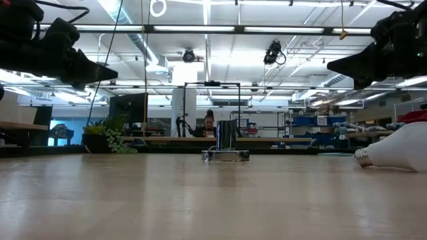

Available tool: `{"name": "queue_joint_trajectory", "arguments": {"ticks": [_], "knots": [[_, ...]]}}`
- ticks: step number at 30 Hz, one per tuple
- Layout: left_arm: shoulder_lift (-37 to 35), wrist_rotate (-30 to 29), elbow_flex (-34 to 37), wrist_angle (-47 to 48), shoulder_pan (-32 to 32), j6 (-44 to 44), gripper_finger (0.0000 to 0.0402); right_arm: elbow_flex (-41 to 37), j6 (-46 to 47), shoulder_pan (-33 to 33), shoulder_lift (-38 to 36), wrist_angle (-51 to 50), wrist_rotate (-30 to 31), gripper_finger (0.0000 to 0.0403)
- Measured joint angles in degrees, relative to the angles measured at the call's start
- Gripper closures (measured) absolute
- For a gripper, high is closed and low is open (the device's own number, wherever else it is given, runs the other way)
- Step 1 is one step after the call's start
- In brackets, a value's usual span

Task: Screw lightbulb
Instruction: Return to Home Position

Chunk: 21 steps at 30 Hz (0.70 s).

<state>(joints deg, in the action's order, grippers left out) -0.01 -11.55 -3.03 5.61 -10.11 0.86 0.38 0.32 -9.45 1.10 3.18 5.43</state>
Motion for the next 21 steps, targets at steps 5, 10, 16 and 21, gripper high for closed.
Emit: {"name": "queue_joint_trajectory", "arguments": {"ticks": [5,10,16,21], "knots": [[0.00,-0.57,0.02,-0.09,0.00,0.26,0.0400,0.00,0.06,-0.07,0.33,-1.12,1.09,0.0387],[0.00,-0.57,0.02,-0.07,0.00,-0.02,0.0400,0.00,-0.07,-0.11,1.28,-1.11,1.18,0.0390],[0.00,-0.77,0.04,-0.07,0.00,2.16,0.0400,0.00,-0.12,-0.11,2.14,-1.14,1.15,0.0388],[0.00,-0.81,0.04,-0.07,0.00,2.11,0.0400,0.00,1.00,-0.11,2.27,-1.14,1.12,0.0378]]}}
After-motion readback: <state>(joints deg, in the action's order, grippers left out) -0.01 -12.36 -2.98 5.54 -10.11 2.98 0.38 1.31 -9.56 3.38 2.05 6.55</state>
